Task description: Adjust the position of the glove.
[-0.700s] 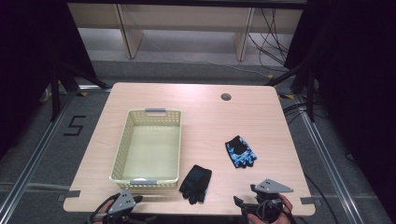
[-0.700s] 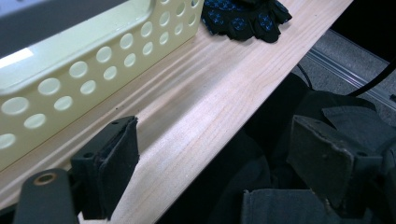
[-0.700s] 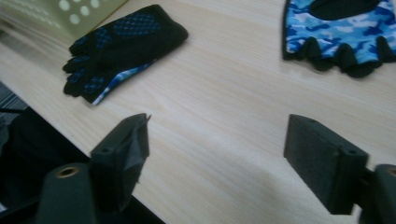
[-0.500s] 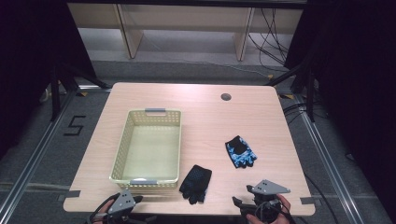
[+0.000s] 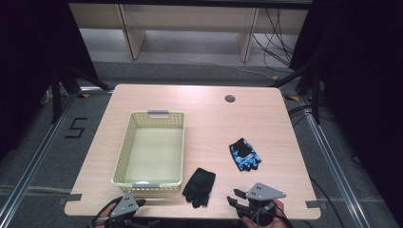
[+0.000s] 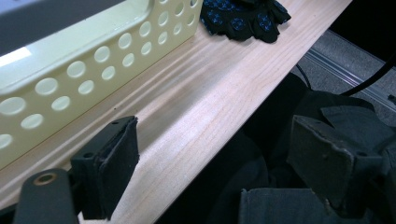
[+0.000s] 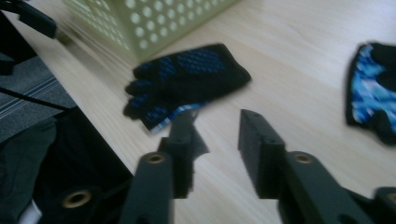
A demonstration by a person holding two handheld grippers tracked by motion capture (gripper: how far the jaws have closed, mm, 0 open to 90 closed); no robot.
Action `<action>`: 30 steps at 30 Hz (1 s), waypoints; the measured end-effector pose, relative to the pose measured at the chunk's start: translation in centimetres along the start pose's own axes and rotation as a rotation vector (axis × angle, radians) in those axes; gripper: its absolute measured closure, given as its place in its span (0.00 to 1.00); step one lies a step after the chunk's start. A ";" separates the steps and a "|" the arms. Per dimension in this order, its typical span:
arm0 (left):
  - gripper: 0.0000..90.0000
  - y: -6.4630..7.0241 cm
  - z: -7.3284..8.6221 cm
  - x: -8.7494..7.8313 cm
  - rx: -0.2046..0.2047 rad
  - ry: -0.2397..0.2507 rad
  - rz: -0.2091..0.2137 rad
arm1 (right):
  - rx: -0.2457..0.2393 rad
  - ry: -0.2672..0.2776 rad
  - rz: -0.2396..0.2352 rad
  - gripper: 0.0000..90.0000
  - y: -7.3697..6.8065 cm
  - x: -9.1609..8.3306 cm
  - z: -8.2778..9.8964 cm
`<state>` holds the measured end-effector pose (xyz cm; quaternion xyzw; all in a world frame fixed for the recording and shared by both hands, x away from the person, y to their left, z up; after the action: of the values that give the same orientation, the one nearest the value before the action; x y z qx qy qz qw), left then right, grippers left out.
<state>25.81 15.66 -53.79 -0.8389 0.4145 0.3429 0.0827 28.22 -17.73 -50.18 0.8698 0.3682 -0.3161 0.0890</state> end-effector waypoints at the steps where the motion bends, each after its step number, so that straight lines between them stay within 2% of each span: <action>1: 0.18 -0.2 0.0 0.0 0.018 -0.010 -0.005 | -0.017 0.006 -0.004 0.79 -0.2 0.2 -0.3; 2: 0.18 -0.2 0.0 0.0 0.016 -0.008 -0.005 | -0.028 0.010 -0.025 0.87 -0.8 0.5 -0.7; 4: 0.18 -0.1 0.0 0.0 0.015 -0.007 -0.004 | -0.059 0.009 -0.034 0.95 -1.4 1.0 -1.1; 6: 0.18 -0.2 0.0 0.0 0.014 -0.006 -0.005 | -0.090 0.008 -0.057 1.00 -2.2 1.8 -1.8; 8: 0.18 -0.1 0.0 0.0 0.014 -0.006 -0.005 | -0.102 0.007 -0.077 1.00 -2.8 2.6 -2.2; 9: 0.18 -0.3 0.0 -0.1 0.033 -0.020 -0.009 | -0.112 -0.002 -0.096 1.00 -3.2 3.2 -2.4; 11: 0.18 -0.3 0.0 -0.1 0.034 -0.020 -0.009 | -0.129 -0.008 -0.107 1.00 -3.7 4.0 -2.8; 12: 0.18 0.0 0.0 0.0 0.007 -0.004 0.001 | -0.144 -0.026 -0.127 1.00 -4.1 4.5 -3.0; 13: 0.18 0.0 0.0 0.0 0.007 -0.004 0.001 | -0.158 -0.033 -0.138 1.00 -4.4 5.1 -3.2; 14: 0.18 -0.3 0.0 -0.1 0.030 -0.019 -0.008 | -0.164 -0.038 -0.137 1.00 -4.6 5.4 -3.4; 16: 0.18 -0.2 0.0 -0.1 0.025 -0.014 -0.006 | -0.167 -0.041 -0.137 1.00 -4.8 5.8 -3.5; 17: 0.18 0.1 0.0 0.1 -0.028 0.003 0.007 | -0.182 -0.067 -0.146 1.00 -5.2 6.7 -3.7; 18: 0.18 0.0 0.0 0.1 -0.010 0.004 0.005 | -0.194 -0.077 -0.152 1.00 -5.3 7.2 -3.7; 19: 0.18 0.0 0.0 0.1 -0.011 0.000 0.007 | -0.196 -0.088 -0.156 1.00 -5.5 7.6 -3.7; 20: 0.18 -0.2 0.0 0.0 0.011 -0.014 -0.001 | -0.206 -0.100 -0.162 1.00 -5.6 8.0 -3.7; 22: 0.18 -0.2 0.0 0.0 0.012 -0.012 -0.002 | -0.191 -0.120 -0.160 1.00 -5.7 8.2 -3.6; 23: 0.18 0.0 -0.1 0.1 -0.012 0.003 0.005 | -0.219 -0.132 -0.163 1.00 -5.9 9.1 -3.7; 27: 0.18 0.0 0.0 0.0 -0.019 -0.011 -0.001 | -0.224 -0.164 -0.166 1.00 -6.5 10.4 -3.4; 30: 0.18 0.1 -0.1 0.1 -0.012 0.018 0.008 | -0.249 -0.205 -0.174 1.00 -6.5 10.9 -2.8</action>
<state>25.80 15.50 -53.73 -0.8408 0.4166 0.3382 0.0723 30.84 -5.63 -54.21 0.7802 0.4675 -0.3616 0.2052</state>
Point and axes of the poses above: each handheld gripper's, and its own axes: x roughly forward along the jaws, z roughly out of its underside, y roughly to its right, the point moved 5 cm from there along x, roughly forward along the jaws, and after that the axes turned 1 degree about -y, right-handed, at the moved point
